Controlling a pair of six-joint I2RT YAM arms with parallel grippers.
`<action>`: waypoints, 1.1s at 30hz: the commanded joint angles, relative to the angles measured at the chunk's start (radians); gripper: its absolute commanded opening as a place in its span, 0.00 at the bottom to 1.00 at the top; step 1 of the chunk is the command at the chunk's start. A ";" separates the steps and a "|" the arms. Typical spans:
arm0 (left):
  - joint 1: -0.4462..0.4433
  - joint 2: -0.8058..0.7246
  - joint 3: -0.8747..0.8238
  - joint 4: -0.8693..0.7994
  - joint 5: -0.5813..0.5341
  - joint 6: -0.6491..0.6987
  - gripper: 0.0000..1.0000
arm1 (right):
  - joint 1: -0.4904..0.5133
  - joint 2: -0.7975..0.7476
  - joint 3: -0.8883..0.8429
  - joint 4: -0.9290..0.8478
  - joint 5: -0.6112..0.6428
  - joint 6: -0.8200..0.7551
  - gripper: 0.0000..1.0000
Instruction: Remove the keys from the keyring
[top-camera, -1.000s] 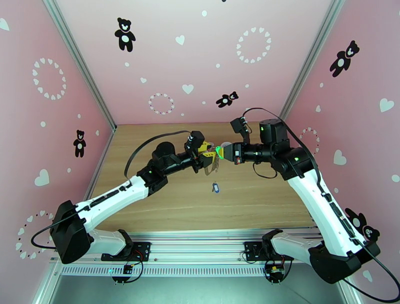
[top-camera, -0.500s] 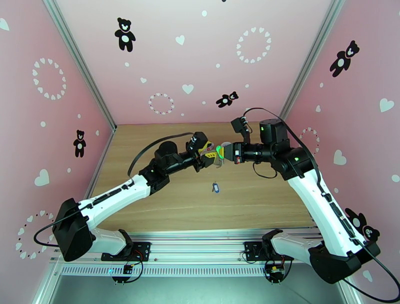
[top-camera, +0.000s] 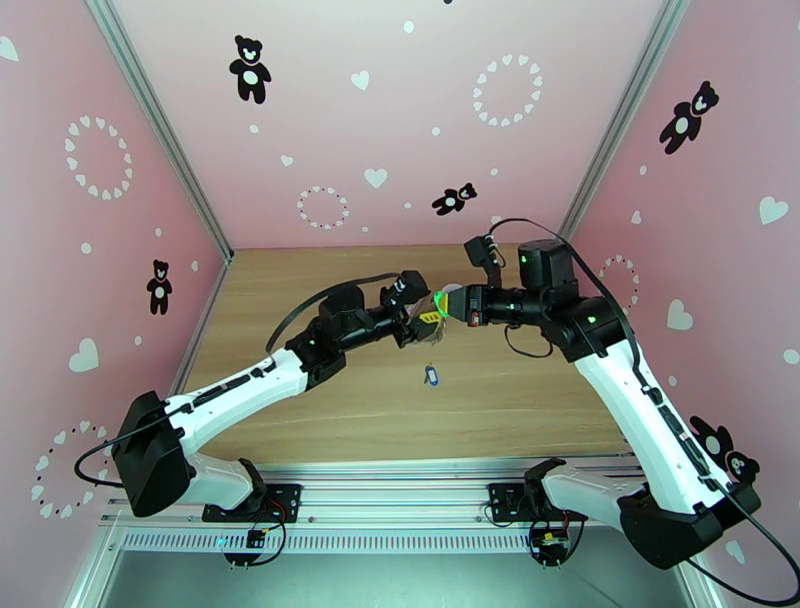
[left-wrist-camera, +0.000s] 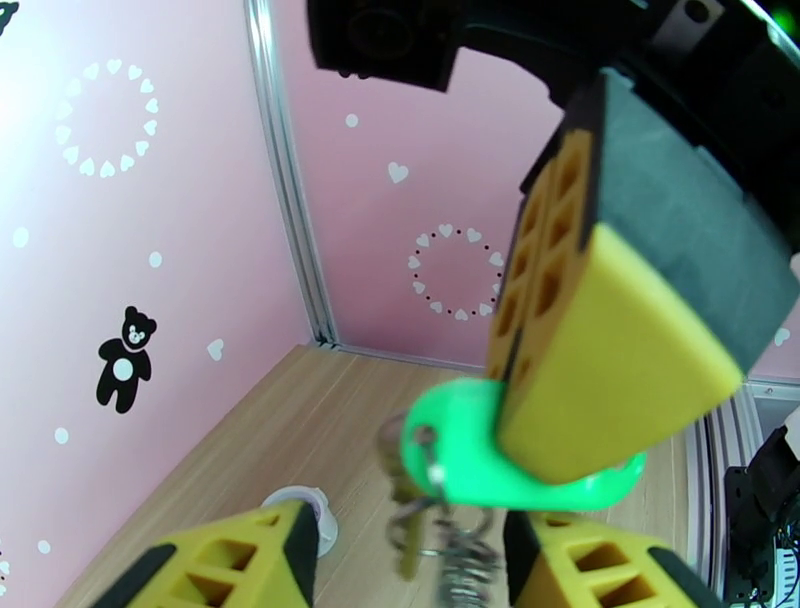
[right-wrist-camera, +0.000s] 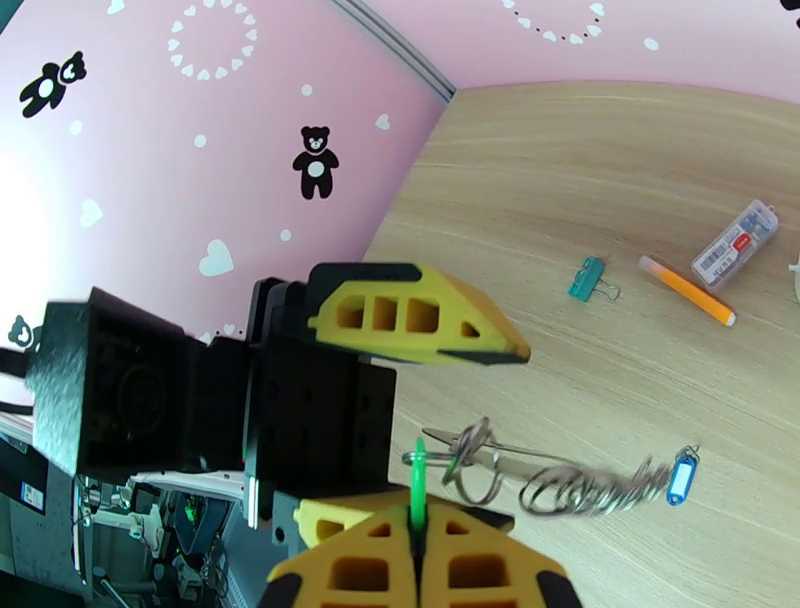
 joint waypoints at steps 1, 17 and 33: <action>-0.012 0.012 0.013 0.029 -0.019 -0.004 0.56 | 0.000 -0.028 -0.013 0.052 0.022 0.031 0.00; -0.012 0.019 0.000 0.030 -0.257 0.020 0.45 | 0.000 -0.033 -0.002 0.008 0.055 0.035 0.00; -0.013 0.059 0.027 0.052 0.027 0.054 0.51 | 0.019 -0.009 -0.012 0.122 -0.001 0.171 0.00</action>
